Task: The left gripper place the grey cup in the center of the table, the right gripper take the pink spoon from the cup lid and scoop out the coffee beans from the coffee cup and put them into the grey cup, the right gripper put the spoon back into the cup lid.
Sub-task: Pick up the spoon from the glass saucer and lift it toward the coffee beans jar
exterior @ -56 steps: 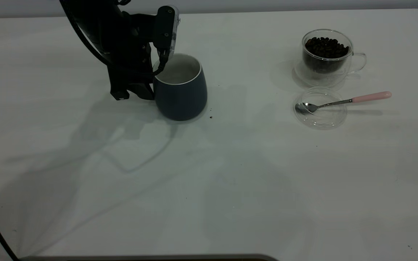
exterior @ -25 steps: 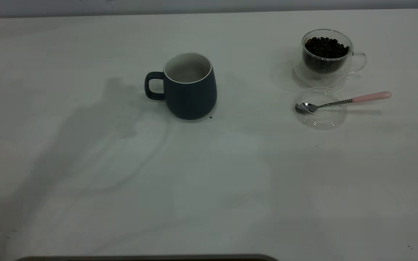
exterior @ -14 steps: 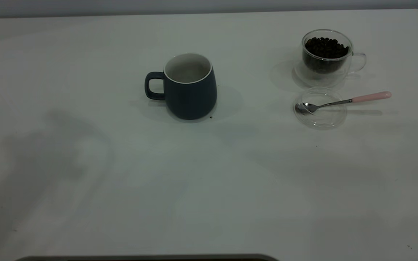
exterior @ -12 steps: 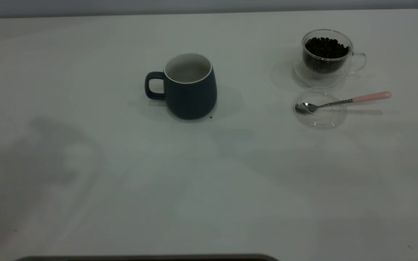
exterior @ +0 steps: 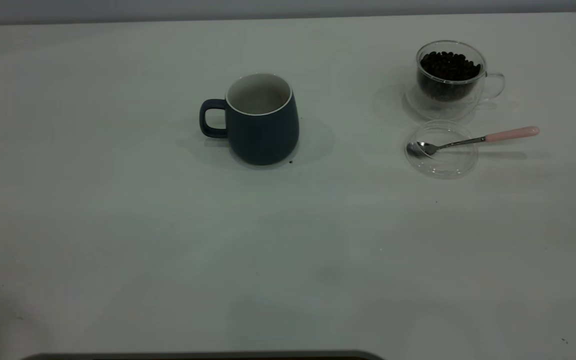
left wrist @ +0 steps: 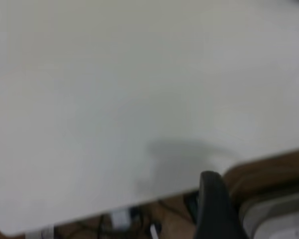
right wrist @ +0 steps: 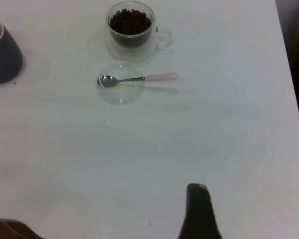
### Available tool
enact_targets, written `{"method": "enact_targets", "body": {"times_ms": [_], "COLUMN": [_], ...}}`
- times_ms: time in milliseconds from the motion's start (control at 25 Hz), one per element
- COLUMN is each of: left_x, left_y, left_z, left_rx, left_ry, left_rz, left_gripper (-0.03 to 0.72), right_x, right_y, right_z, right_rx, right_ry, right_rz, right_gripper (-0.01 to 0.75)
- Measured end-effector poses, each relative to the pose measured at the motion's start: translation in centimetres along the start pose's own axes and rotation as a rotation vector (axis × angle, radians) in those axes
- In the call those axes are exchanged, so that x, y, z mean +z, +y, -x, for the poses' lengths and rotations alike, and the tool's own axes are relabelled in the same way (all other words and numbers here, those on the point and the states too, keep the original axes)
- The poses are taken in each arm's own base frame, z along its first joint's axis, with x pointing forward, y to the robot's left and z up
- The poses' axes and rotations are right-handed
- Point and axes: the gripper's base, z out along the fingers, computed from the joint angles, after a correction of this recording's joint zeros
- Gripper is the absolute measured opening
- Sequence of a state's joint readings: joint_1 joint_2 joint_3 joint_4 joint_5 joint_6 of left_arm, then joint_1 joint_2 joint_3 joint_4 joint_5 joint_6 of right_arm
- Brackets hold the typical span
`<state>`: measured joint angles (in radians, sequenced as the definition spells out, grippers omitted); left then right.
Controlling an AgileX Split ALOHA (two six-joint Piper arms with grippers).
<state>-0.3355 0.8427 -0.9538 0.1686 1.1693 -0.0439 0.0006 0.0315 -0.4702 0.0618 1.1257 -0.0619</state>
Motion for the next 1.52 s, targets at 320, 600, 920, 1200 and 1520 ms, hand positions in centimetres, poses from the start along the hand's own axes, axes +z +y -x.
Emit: {"method": "enact_targets", "body": {"times_ms": [320, 600, 920, 1200, 1520], "left_x": [4.9, 5.3, 5.1, 4.6, 3.2], "left_y": [-1.1, -1.6, -2.3, -2.1, -1.7], "left_z": [-8.1, -10.3, -11.1, -11.7, -13.7], "left_rx": [0.015, -0.007, -0.036, -0.062, -0.230], "left_ry": [0.028, 0.014, 0.014, -0.039, -0.190], "left_rz": [-0.023, -0.073, -0.151, -0.142, -0.041], "left_gripper": [0.513, 0.513, 0.513, 0.513, 0.513], "right_x": [0.0, 0.0, 0.0, 0.0, 0.0], "right_y": [0.0, 0.0, 0.0, 0.0, 0.0], "right_z": [0.0, 0.0, 0.0, 0.0, 0.0], "right_rx": [0.000, 0.000, 0.000, 0.000, 0.000], "right_ry": [-0.003, -0.003, -0.003, -0.003, -0.003], "right_rz": [0.000, 0.000, 0.000, 0.000, 0.000], "right_gripper": [0.589, 0.589, 0.589, 0.589, 0.589]}}
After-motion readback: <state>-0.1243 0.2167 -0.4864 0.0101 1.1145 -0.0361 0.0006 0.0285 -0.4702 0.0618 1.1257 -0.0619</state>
